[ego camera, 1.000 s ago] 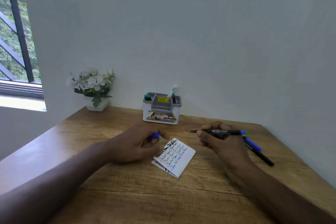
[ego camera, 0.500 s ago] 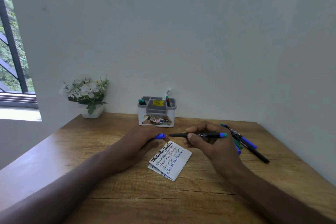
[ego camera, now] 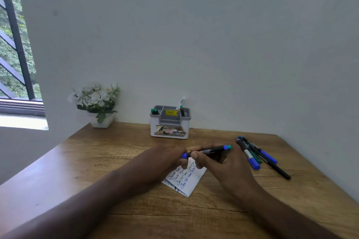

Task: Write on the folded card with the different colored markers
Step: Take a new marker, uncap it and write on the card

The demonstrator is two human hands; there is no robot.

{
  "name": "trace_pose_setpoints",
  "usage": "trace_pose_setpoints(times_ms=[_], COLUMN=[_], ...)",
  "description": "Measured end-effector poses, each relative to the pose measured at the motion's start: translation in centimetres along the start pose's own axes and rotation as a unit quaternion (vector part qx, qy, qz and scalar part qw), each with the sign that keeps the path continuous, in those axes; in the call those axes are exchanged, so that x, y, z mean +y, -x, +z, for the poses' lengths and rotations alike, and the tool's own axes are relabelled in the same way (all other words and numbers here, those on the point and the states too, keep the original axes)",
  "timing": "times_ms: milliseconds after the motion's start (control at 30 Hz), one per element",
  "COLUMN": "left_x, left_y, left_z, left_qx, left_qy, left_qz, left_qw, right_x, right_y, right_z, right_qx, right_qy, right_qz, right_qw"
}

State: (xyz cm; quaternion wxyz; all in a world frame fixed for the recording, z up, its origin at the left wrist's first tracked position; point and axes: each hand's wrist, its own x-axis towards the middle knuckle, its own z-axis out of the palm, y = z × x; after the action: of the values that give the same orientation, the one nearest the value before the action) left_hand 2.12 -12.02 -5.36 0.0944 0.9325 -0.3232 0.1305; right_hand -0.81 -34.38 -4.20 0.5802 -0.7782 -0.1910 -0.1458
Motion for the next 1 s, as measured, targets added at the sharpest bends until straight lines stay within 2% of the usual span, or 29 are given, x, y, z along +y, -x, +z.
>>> trace_pose_setpoints(times_ms=[233,433,500,600,667,767,867,933,1000], left_x=[0.6,0.1,-1.2,-2.9,-3.8,-4.9,-5.8,-6.4,-6.8], left_y=[-0.3,-1.6,-3.3,-6.5,-9.0,-12.6,-15.1,-15.8,-16.1], left_z=[1.1,1.2,0.6,-3.1,-5.9,-8.3,-7.8,-6.5,-5.7], left_qx=[0.063,0.176,0.238,0.346,0.377,0.353,0.227,0.175,0.163], left_qy=[0.037,0.014,0.052,0.137,0.142,0.181,0.087,0.083,0.104], left_qz=[0.011,0.012,-0.013,-0.095,-0.136,-0.187,-0.234,-0.260,-0.281], left_qw=[0.997,0.984,0.970,0.923,0.905,0.899,0.941,0.946,0.940], right_x=[-0.2,0.1,0.2,1.2,1.9,2.3,2.5,2.7,3.0], right_y=[-0.2,-0.6,-0.9,-1.8,-2.3,-3.1,-3.5,-3.7,-3.9], right_z=[0.6,0.8,0.0,-1.2,-1.8,-2.5,-3.1,-3.4,-3.8], right_qx=[0.016,0.040,0.044,0.060,0.061,0.077,0.083,0.079,0.080], right_qy=[0.043,0.126,0.123,0.177,0.221,0.249,0.259,0.279,0.311], right_qz=[-0.024,-0.062,-0.067,-0.056,-0.041,-0.024,-0.015,-0.016,-0.021], right_qw=[0.999,0.989,0.989,0.981,0.972,0.965,0.962,0.957,0.947])
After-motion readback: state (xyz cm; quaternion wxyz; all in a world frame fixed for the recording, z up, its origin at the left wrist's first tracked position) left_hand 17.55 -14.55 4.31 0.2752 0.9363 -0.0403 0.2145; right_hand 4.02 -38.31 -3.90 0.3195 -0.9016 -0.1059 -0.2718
